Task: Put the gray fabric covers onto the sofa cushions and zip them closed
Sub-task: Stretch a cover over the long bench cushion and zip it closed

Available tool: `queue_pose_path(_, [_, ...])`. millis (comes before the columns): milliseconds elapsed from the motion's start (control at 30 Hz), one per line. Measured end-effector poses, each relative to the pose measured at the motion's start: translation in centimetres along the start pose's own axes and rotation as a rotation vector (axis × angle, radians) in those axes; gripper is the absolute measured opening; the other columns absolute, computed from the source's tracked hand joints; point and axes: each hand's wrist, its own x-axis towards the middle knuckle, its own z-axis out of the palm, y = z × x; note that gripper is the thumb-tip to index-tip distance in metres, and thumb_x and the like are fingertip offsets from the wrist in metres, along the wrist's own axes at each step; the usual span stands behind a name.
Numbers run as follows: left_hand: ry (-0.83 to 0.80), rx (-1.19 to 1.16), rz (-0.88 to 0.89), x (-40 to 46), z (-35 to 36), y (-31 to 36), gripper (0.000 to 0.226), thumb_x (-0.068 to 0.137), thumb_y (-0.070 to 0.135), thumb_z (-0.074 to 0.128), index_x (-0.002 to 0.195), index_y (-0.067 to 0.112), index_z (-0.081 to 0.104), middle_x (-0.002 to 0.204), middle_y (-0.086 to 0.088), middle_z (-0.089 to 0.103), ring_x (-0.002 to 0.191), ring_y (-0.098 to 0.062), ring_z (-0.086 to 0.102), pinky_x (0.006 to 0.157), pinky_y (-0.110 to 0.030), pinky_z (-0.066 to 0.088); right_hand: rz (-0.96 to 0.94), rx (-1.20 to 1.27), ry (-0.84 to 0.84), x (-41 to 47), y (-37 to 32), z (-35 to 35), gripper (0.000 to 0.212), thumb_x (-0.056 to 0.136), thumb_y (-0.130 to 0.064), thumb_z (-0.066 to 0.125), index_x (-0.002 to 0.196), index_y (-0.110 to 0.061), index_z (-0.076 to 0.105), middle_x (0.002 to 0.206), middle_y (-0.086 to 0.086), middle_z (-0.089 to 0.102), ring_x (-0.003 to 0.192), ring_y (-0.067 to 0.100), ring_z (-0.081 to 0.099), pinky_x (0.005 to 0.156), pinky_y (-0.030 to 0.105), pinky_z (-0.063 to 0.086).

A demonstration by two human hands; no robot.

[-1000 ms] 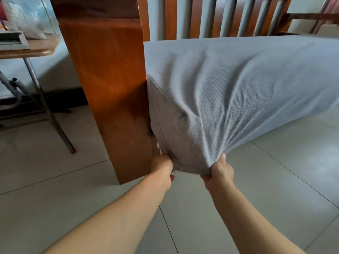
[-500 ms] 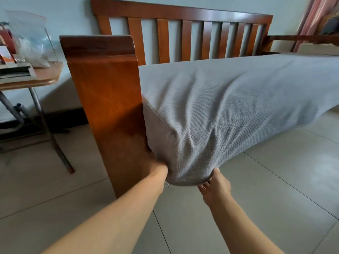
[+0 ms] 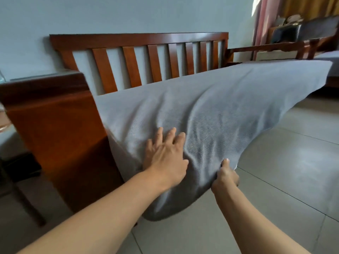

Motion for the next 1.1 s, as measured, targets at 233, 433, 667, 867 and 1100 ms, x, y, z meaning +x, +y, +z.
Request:
queue_pose_path(233, [-0.078,0.146,0.151,4.1,1.6,3.2,0.082,0.091,0.051,0.046,0.15,0.031,-0.008,0.158,0.002,-0.017,0.145,-0.021,-0.014,0.116,-0.053,0.002,-0.239,-0.235,0.073,2.9,1.6,-1.8,0.033,0.096,-0.032,0.046,0.083,-0.004,0.058,0.093,0.02,0.059,0.092,0.034,0.055,0.075,0.032,0.034])
queue_pose_path(433, [-0.084,0.171,0.227,9.3,2.4,5.4,0.082,0.09,0.055,0.044,0.149,0.036,-0.01,0.157,0.002,-0.021,0.145,-0.021,-0.014,0.116,-0.05,0.001,-0.034,0.159,-0.118,9.8,-1.6,0.1,0.047,0.091,-0.048,0.051,0.091,-0.004,0.067,0.1,0.011,0.066,0.09,0.027,0.063,0.089,0.042,0.05])
queue_pose_path(667, [-0.089,0.195,0.287,15.5,3.5,9.3,0.081,0.089,0.058,0.044,0.149,0.038,-0.007,0.158,0.004,-0.015,0.145,-0.027,-0.014,0.116,-0.052,0.0,0.069,0.442,-0.273,19.2,-11.7,1.6,0.052,0.077,-0.041,0.07,0.117,-0.009,0.064,0.111,0.012,0.068,0.101,0.029,0.065,0.089,0.044,0.051])
queue_pose_path(867, [-0.116,0.156,0.363,18.5,4.5,13.2,0.079,0.089,0.06,0.044,0.15,0.035,0.0,0.159,0.002,-0.014,0.145,-0.024,-0.014,0.115,-0.051,-0.004,-0.372,0.351,0.075,18.0,-13.5,-1.8,0.032,0.094,-0.014,0.057,0.125,-0.005,0.056,0.109,-0.004,0.058,0.099,0.012,0.055,0.091,0.021,0.04])
queue_pose_path(1100, [-0.118,0.252,0.419,19.2,5.0,13.7,0.08,0.092,0.055,0.043,0.149,0.037,-0.01,0.157,0.002,-0.021,0.144,-0.024,-0.019,0.116,-0.053,-0.003,-0.324,-0.033,0.164,18.7,-11.6,-0.2,0.032,0.091,-0.024,0.059,0.108,0.003,0.065,0.101,0.014,0.065,0.094,0.025,0.059,0.079,0.026,0.04])
